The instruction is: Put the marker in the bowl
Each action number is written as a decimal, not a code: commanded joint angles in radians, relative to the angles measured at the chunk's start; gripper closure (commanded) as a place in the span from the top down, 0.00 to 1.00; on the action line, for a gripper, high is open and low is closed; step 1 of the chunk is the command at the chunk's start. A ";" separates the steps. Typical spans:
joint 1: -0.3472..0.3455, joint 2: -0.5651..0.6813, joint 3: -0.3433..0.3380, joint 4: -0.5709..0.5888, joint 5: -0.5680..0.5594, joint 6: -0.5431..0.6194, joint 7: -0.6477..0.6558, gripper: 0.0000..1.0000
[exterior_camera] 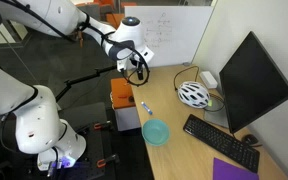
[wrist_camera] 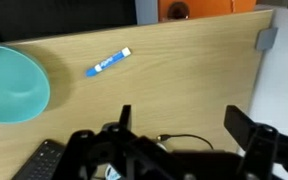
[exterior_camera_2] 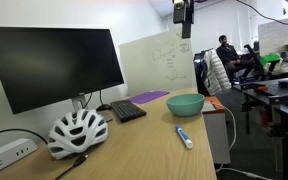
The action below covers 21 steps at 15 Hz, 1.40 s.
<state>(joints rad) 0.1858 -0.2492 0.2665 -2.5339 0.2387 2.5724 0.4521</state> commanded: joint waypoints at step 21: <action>-0.168 0.699 0.021 0.262 -0.867 0.086 1.628 1.00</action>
<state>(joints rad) -0.0072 0.3611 0.3107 -2.3376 -0.6358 2.6509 1.9897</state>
